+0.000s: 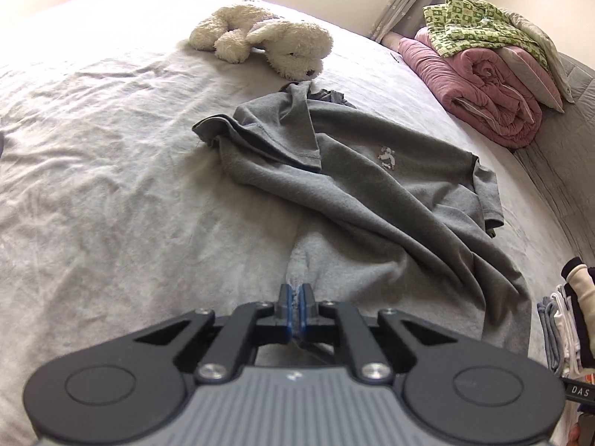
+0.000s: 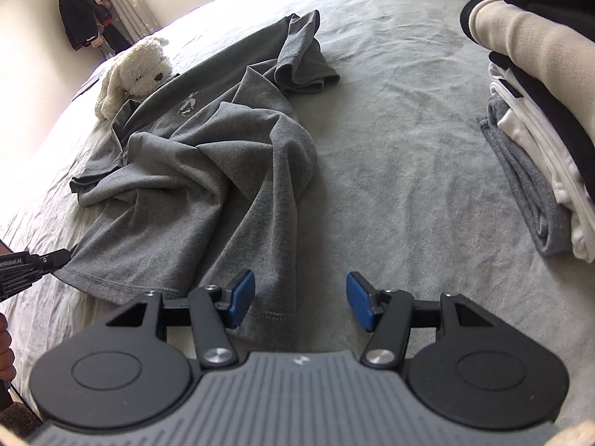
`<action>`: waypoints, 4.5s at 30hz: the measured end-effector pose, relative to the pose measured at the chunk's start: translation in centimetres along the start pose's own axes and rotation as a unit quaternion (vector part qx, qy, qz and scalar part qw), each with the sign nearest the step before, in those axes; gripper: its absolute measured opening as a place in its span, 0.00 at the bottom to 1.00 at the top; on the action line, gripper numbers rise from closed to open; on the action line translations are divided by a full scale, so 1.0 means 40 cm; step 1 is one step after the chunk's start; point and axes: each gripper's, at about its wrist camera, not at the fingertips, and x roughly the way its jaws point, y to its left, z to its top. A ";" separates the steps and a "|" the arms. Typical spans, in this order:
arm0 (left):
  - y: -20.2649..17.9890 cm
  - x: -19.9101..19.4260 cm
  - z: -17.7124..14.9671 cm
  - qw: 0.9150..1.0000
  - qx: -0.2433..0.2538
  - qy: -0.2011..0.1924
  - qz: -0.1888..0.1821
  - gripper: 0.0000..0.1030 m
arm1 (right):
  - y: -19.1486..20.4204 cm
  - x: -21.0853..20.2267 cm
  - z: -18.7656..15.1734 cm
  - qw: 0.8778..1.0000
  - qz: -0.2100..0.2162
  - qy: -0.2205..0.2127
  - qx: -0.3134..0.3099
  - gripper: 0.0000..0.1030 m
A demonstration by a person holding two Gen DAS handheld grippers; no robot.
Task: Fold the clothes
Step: 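Release the hem with the right gripper while the left gripper grasps the shirt body, then grasp the grey t-shirt hem with the right gripper while the left gripper holds the body, then lift the shirt with both grippers, lay it flat, and open both grippers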
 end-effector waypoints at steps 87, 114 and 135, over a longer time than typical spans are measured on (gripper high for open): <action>0.125 0.046 -0.079 0.991 -0.108 0.065 -0.043 0.03 | -0.006 0.057 -0.151 0.897 -0.311 -0.112 -0.293 0.09; 0.227 -0.299 -0.121 0.999 -0.030 -0.037 0.025 0.02 | 0.128 -0.175 -0.280 0.847 -0.220 -0.082 -0.478 0.07; 0.288 -0.201 -0.257 0.997 -0.021 0.037 0.057 0.03 | 0.085 -0.083 -0.329 0.868 -0.198 0.016 -0.456 0.07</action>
